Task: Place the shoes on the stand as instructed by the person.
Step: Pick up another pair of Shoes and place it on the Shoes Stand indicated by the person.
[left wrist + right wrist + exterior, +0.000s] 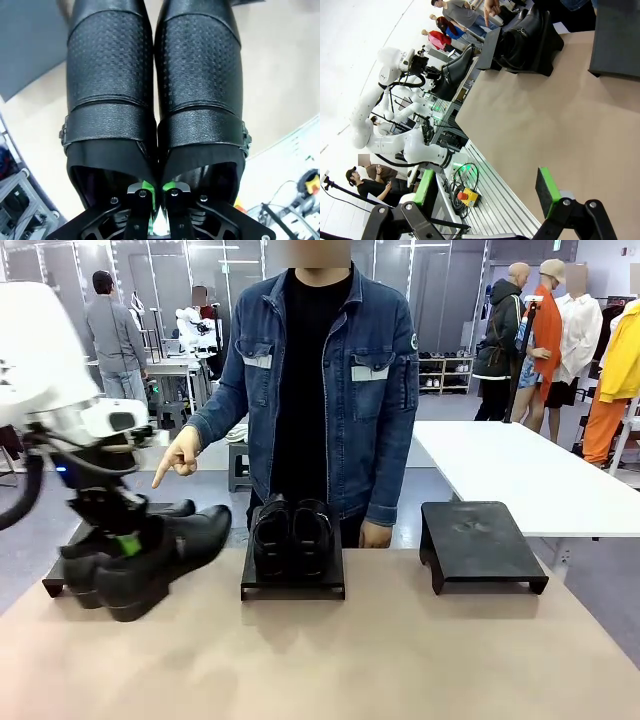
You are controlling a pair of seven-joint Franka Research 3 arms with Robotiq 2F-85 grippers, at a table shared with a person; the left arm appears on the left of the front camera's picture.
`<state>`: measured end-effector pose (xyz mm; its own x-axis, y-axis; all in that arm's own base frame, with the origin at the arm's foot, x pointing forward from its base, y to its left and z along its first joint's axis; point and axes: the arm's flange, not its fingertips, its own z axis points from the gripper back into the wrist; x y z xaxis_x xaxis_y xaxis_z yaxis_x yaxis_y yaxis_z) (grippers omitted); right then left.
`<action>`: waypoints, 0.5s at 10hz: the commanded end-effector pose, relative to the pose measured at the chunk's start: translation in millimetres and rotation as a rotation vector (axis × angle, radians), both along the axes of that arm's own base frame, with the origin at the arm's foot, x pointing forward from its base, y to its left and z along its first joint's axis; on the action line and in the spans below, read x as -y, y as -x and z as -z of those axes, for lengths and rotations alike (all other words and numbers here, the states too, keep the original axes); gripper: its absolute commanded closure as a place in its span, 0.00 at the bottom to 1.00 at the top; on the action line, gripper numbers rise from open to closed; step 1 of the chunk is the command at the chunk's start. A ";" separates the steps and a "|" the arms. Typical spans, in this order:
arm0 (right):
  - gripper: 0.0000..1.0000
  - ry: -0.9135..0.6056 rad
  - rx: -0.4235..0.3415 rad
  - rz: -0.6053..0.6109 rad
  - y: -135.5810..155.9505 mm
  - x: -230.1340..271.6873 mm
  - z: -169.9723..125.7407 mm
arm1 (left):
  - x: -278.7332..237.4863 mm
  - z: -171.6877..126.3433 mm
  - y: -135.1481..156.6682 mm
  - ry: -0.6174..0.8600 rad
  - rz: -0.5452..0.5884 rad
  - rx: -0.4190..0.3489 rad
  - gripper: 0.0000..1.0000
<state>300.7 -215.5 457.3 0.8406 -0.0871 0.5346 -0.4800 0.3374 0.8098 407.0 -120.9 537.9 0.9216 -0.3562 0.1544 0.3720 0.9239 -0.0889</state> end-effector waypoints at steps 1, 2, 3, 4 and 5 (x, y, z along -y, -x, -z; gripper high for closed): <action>0.00 -0.006 0.023 -0.001 -0.7 1.1 -1.2 | -44.4 2.5 -6.8 0.016 -0.028 0.029 1.00; 0.00 -0.006 0.023 -0.001 -0.7 1.1 -1.2 | -66.8 10.7 -14.6 -0.036 -0.068 0.065 1.00; 0.00 -0.006 0.023 -0.001 -0.7 1.1 -1.2 | -86.0 16.2 -25.9 -0.030 -0.120 0.084 1.00; 0.00 -0.006 0.023 -0.001 -0.7 1.1 -1.2 | -99.1 20.5 -36.7 -0.040 -0.151 0.109 1.00; 0.00 -0.006 0.023 -0.001 -0.7 1.1 -1.2 | -107.8 25.3 -45.5 -0.072 -0.182 0.110 1.00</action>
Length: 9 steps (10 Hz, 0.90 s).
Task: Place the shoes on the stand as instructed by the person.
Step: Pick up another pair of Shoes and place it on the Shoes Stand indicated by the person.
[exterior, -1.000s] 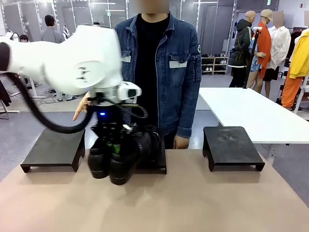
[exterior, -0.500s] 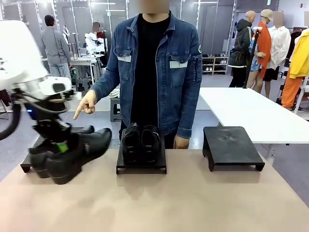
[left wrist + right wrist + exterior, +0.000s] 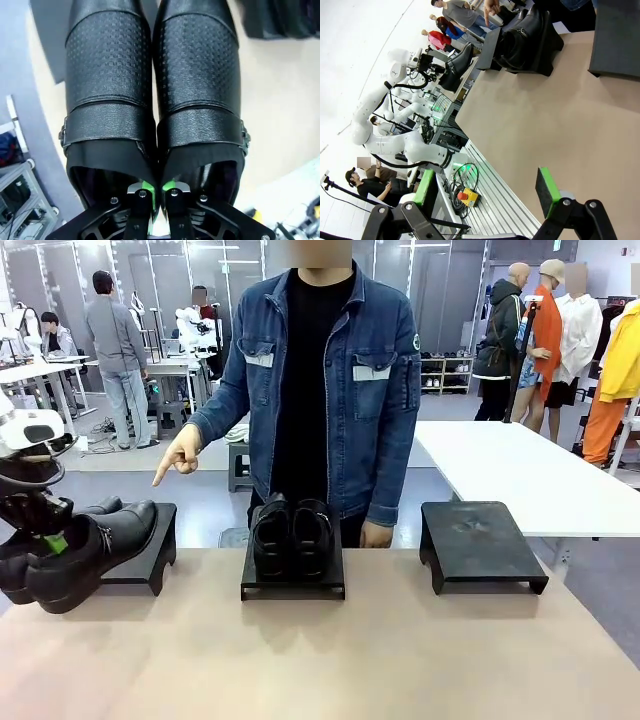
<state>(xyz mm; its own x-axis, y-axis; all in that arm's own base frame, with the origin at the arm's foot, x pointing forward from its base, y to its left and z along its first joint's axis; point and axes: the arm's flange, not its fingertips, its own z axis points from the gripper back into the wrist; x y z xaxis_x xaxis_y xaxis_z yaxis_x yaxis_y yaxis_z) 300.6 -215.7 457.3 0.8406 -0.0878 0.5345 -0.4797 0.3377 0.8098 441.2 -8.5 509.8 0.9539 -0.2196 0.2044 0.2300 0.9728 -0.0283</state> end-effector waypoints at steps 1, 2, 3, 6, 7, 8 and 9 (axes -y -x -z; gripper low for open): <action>0.00 -0.006 0.024 -0.002 -0.9 0.9 -1.2 | -0.9 -1.0 -23.5 -0.027 -0.058 0.061 1.00; 0.00 -0.006 0.024 -0.002 -0.9 0.9 -1.2 | -2.0 -0.9 -35.1 -0.007 -0.071 0.082 1.00; 0.00 -0.006 0.024 -0.002 -0.9 0.9 -1.2 | -1.4 -0.2 -43.3 -0.008 -0.081 0.088 1.00; 0.00 -0.006 0.024 -0.002 -0.9 0.9 -1.2 | -7.3 12.4 -30.7 -0.006 -0.054 0.044 1.00; 0.00 -0.006 0.024 -0.002 -0.9 0.9 -1.2 | -7.3 12.4 -30.7 -0.006 -0.054 0.044 1.00; 0.00 -0.006 0.024 -0.002 -0.9 0.9 -1.2 | -7.3 12.4 -30.7 -0.006 -0.054 0.044 1.00; 0.00 -0.006 0.024 -0.002 -0.9 0.9 -1.2 | -7.3 12.4 -30.7 -0.006 -0.054 0.044 1.00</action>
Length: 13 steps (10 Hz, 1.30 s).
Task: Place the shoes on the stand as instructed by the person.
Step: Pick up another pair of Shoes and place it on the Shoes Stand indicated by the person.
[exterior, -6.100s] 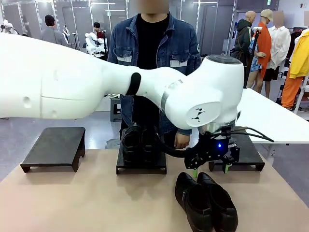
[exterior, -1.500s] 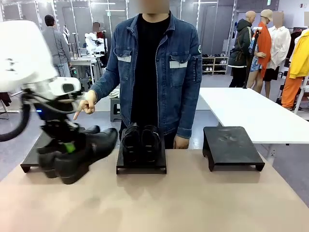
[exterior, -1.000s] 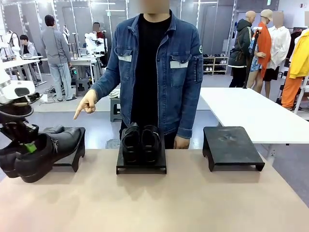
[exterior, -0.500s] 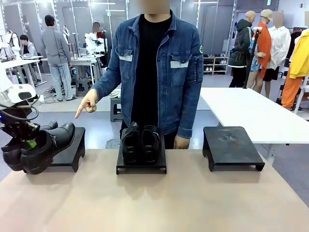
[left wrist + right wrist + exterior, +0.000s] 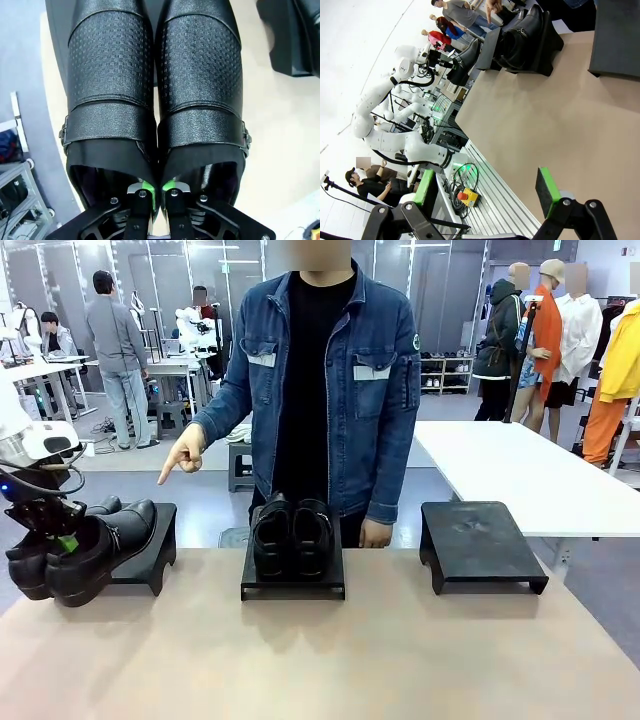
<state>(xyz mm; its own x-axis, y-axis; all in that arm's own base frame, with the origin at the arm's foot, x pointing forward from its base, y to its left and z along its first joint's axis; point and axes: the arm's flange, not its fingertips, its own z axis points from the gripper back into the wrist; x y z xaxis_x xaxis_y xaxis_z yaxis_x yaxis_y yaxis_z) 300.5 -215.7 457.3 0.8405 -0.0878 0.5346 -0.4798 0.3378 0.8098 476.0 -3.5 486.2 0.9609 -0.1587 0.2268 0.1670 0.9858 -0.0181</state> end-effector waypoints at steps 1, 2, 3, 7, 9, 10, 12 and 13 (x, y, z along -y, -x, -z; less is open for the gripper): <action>0.00 -0.006 0.024 -0.002 -0.9 0.9 -1.2 | -2.2 -11.2 4.1 -0.002 0.011 0.019 1.00; 0.00 -0.006 0.024 -0.002 -0.9 0.9 -1.2 | 0.0 0.0 0.0 0.000 0.000 0.000 0.93; 0.00 -0.006 0.024 -0.002 -0.9 0.9 -1.2 | 1.6 1.4 -11.4 -0.020 -0.022 0.018 0.93; 0.00 -0.006 0.024 -0.002 -0.9 0.9 -1.2 | -0.5 -4.3 -50.4 -0.061 -0.081 0.060 0.93; 0.00 -0.006 0.024 -0.002 -0.9 0.9 -1.2 | 1.9 -2.4 -72.9 -0.070 -0.101 0.106 0.93; 0.00 -0.006 0.024 -0.002 -0.9 0.9 -1.2 | 4.2 0.4 -83.2 -0.069 -0.094 0.118 0.93; 0.00 -0.006 0.024 -0.002 -0.9 0.9 -1.2 | 2.0 9.2 -98.4 -0.092 -0.130 0.140 0.93; 0.00 -0.006 0.024 -0.002 -0.9 0.9 -1.2 | 0.0 15.4 -105.3 -0.069 -0.114 0.156 0.93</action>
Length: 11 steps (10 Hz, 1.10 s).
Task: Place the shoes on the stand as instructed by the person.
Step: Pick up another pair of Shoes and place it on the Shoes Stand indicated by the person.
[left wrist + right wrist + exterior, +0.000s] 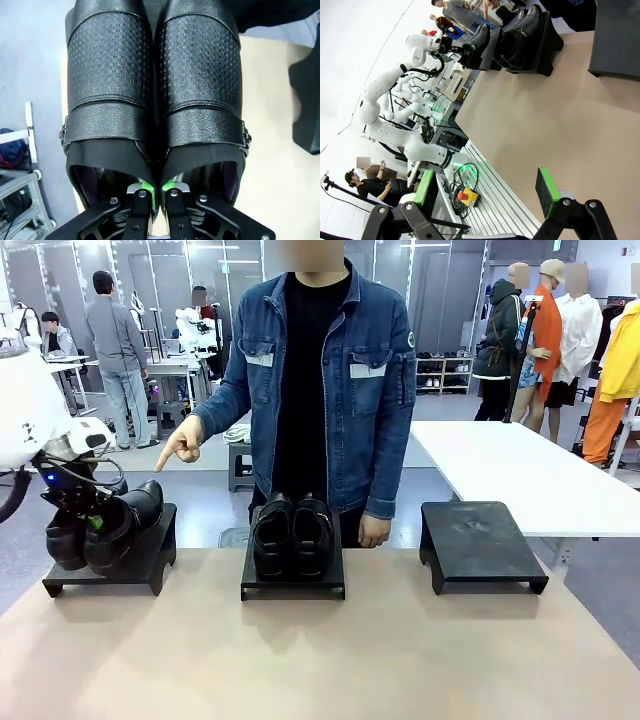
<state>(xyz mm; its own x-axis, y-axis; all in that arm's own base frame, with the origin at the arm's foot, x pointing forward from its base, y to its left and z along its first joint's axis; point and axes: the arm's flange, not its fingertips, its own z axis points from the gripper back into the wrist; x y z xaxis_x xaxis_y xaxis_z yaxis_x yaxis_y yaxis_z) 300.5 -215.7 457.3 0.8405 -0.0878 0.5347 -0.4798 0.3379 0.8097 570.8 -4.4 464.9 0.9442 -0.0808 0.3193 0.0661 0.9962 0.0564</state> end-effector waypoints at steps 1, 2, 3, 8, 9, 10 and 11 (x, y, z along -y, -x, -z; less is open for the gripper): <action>0.00 -0.007 0.023 -0.002 -0.9 0.9 -1.1 | -3.7 -1.8 -14.9 -0.028 -0.028 0.070 0.93; 0.00 -0.007 0.023 -0.002 -0.9 0.9 -1.1 | -6.5 2.3 -20.0 -0.007 -0.035 0.068 0.93; 0.00 -0.007 0.023 -0.002 -0.9 0.9 -1.1 | -7.0 7.4 -24.4 -0.009 -0.031 0.065 0.93; 0.00 -0.007 0.023 -0.002 -0.9 0.9 -1.1 | -10.0 28.4 -40.4 0.019 -0.036 0.072 0.93; 0.00 -0.007 0.023 -0.002 -0.9 0.9 -1.1 | -10.2 31.3 -41.6 0.023 -0.034 0.066 0.93; 0.00 -0.007 0.023 -0.002 -0.9 0.9 -1.1 | -10.1 33.8 -42.0 0.023 -0.035 0.064 0.93; 0.00 -0.007 0.023 -0.002 -0.9 0.9 -1.1 | -12.0 36.7 -41.4 0.026 -0.036 0.058 0.76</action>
<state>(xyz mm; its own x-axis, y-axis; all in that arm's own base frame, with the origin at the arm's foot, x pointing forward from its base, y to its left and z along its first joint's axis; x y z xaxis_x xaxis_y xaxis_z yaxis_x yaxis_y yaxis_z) 300.5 -215.7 457.4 0.8405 -0.0878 0.5347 -0.4798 0.3379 0.8097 604.9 6.7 425.7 0.9372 -0.0602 0.3436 0.0442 0.9975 0.0542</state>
